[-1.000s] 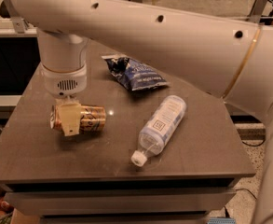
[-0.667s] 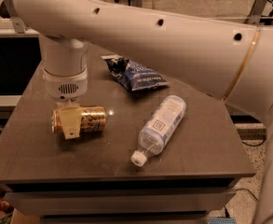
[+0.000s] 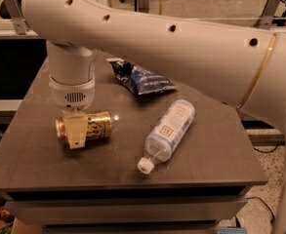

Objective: Knock orange can over

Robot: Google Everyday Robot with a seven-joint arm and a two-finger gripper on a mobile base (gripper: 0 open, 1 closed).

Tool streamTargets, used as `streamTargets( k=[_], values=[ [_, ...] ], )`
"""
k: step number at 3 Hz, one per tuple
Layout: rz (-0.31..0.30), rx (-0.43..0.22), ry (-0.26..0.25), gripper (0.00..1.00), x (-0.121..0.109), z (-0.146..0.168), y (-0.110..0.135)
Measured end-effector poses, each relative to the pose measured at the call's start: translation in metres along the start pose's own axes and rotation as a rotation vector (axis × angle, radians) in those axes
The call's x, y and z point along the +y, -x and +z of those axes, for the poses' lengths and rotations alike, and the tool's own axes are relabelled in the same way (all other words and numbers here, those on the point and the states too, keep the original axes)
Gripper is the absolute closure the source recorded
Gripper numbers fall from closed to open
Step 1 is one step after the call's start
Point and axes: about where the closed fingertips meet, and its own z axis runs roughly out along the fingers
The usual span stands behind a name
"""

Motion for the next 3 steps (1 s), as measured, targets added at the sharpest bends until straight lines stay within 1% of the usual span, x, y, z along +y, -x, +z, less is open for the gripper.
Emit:
streamTargets(
  k=[2,3],
  values=[
    [0.004,-0.007,0.008,0.13,0.0016,0.005,-0.0024],
    [0.001,-0.01,0.015,0.0,0.0028,0.0077,-0.0017]
  ],
)
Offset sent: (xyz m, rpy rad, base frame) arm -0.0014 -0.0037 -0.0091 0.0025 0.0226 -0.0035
